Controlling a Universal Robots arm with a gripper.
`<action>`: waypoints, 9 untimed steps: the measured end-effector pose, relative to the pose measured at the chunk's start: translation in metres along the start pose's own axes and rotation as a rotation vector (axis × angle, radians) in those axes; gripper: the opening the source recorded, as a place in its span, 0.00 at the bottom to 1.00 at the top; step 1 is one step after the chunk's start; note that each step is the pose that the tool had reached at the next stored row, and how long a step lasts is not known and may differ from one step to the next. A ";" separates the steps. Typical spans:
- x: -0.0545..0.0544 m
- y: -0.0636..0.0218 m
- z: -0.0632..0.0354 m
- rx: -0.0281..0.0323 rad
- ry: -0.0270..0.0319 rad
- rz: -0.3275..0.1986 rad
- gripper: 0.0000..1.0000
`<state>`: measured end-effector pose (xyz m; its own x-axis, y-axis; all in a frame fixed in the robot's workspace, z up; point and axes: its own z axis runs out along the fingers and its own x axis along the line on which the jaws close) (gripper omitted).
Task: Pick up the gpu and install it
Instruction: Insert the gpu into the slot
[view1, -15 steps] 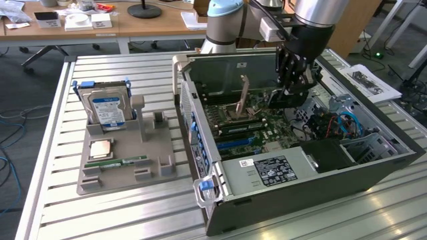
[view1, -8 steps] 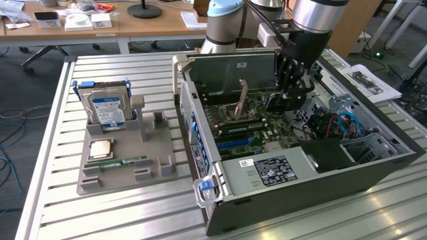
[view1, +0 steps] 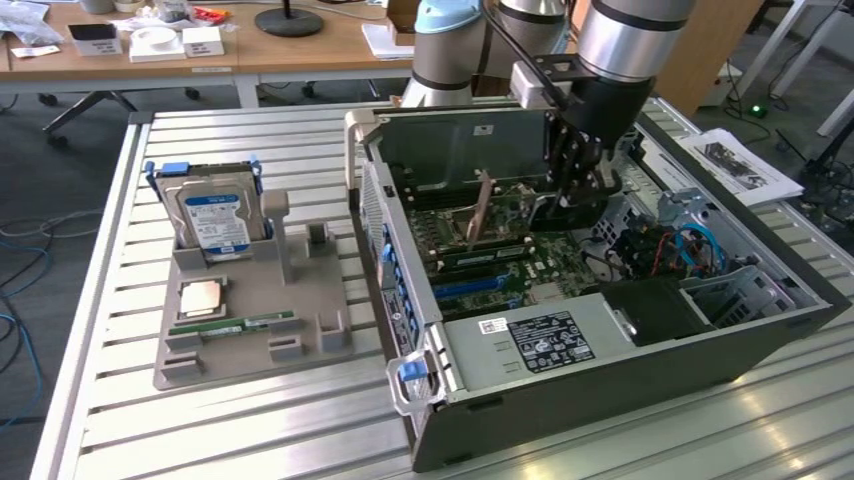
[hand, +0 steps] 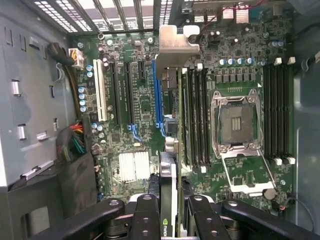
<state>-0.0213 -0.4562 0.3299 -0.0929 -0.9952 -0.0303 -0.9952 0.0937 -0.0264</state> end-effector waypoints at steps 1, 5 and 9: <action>0.000 0.0000 0.0002 0.0000 0.0001 0.000 0.27; 0.000 0.0001 0.0002 0.0000 0.0001 0.000 0.27; 0.000 0.0001 0.0003 0.0000 0.0001 0.000 0.27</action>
<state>-0.0214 -0.4562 0.3296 -0.0930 -0.9952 -0.0302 -0.9952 0.0938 -0.0264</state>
